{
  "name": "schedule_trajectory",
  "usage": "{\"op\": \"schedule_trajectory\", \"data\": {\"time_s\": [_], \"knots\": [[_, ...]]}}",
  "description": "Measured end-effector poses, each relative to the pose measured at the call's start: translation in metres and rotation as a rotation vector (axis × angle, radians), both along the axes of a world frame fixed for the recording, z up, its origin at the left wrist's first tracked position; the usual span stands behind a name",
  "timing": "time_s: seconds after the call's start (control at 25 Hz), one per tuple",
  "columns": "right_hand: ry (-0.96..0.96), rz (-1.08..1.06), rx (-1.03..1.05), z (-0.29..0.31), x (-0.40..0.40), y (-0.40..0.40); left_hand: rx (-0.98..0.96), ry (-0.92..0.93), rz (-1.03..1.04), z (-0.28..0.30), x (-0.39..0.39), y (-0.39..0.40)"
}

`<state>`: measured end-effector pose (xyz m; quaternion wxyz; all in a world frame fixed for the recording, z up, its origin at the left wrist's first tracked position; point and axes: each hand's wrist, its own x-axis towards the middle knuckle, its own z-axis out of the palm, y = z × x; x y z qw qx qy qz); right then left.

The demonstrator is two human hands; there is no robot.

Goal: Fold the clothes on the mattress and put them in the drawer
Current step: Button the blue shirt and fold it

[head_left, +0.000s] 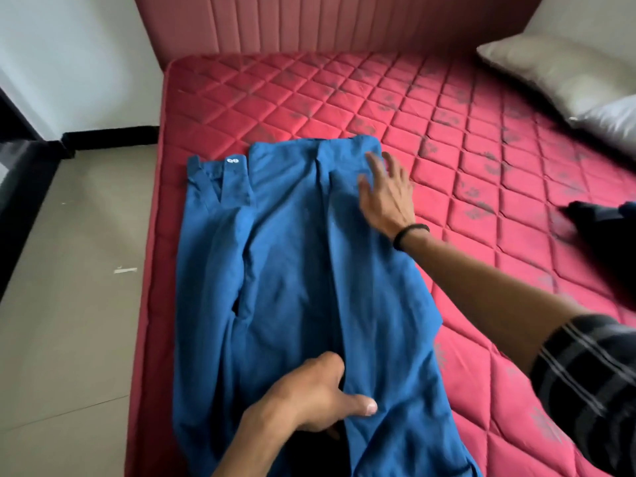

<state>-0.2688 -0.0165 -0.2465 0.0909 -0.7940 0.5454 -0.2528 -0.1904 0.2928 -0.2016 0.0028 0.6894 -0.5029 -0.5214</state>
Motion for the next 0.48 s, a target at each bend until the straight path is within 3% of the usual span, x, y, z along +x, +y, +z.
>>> {"op": "schedule_trajectory", "data": {"time_s": [0.12,0.2,0.24,0.28,0.36,0.4,0.48], "knots": [[0.423,0.263,0.123,-0.032,0.007,0.027,-0.088,0.086,0.047,0.003,0.013,-0.004],[0.525,0.191,0.226,-0.032,0.017,0.027,-0.364,0.070,0.342,0.005,0.042,-0.006],[0.534,0.146,0.213,-0.021,0.027,0.030,-0.548,-0.046,0.530,0.003,0.060,-0.009],[0.491,0.130,0.159,-0.008,0.039,0.043,-0.729,-0.204,0.671,-0.003,0.081,-0.012],[0.230,0.213,0.060,0.018,0.063,0.092,-0.939,-0.452,0.820,-0.012,0.120,-0.020],[0.102,0.262,0.079,0.025,0.068,0.127,-0.966,-0.510,0.858,-0.016,0.134,-0.031],[0.036,0.320,0.248,0.028,0.067,0.213,-0.926,-0.523,0.850,-0.019,0.155,-0.062]]}}
